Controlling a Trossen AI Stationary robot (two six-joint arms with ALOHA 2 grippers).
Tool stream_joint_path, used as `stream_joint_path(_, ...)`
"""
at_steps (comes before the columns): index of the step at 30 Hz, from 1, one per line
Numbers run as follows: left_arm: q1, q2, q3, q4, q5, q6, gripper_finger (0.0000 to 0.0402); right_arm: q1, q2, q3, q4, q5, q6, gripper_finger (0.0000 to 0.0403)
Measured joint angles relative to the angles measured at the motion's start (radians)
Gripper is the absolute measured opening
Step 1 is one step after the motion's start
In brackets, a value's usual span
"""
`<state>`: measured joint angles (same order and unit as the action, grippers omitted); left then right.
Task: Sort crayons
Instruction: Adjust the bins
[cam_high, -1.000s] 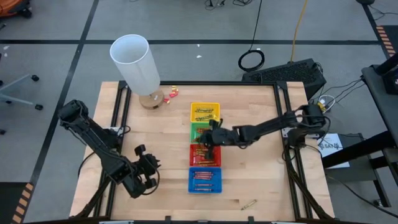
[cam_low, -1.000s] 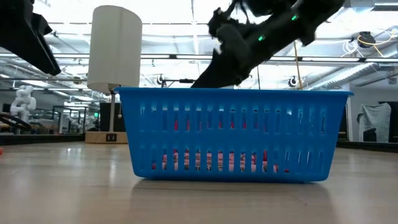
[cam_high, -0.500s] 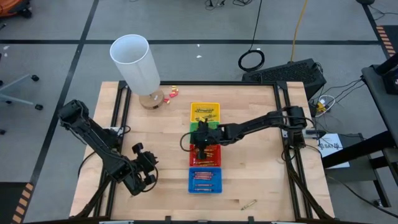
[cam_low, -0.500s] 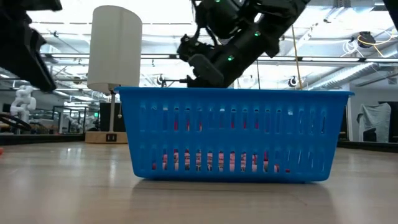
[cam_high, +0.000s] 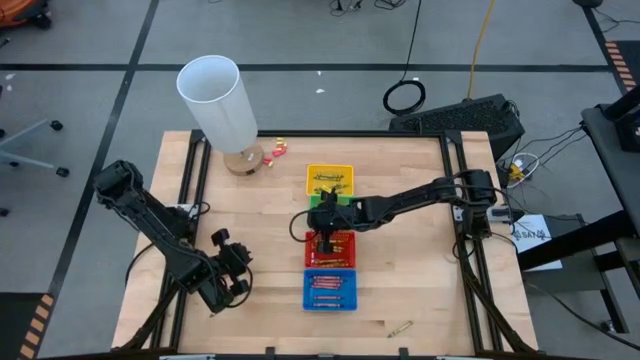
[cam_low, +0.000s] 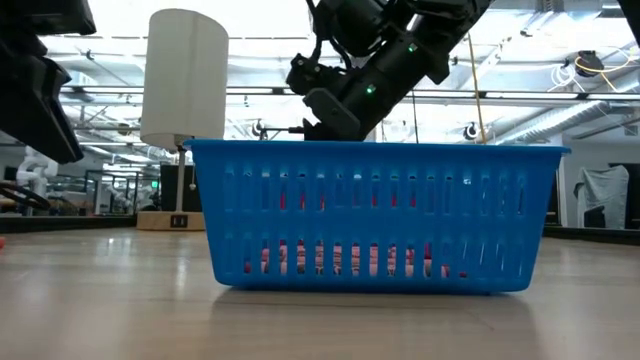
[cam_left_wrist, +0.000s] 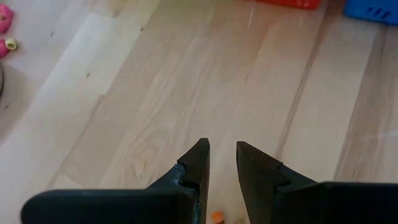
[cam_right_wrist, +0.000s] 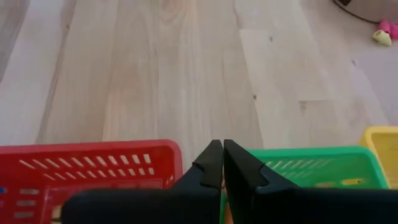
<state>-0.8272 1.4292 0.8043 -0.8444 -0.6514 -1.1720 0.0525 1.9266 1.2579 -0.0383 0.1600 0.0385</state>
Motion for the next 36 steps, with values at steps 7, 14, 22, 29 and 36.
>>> stream_joint_path(7, 0.0, 0.0, 0.0, -0.004, -0.013, 0.009, 0.008, -0.022, 0.006, 0.0, -0.051, 0.0, 0.003, 0.0)
stream_joint_path(14, 0.0, 0.0, 0.0, -0.004, -0.02, 0.009, 0.008, -0.024, 0.006, 0.0, -0.044, -0.034, 0.011, 0.0)
stream_joint_path(22, 0.0, 0.0, 0.0, -0.003, -0.032, 0.008, 0.008, -0.01, 0.003, 0.0, -0.031, -0.1, 0.027, 0.0)
stream_joint_path(29, 0.0, 0.0, 0.0, -0.003, -0.034, 0.009, 0.008, 0.002, 0.002, 0.0, -0.018, -0.106, 0.029, 0.0)
stream_joint_path(36, 0.0, 0.0, 0.0, -0.002, -0.034, 0.007, 0.008, 0.002, -0.035, 0.002, -0.062, -0.025, 0.029, 0.0)
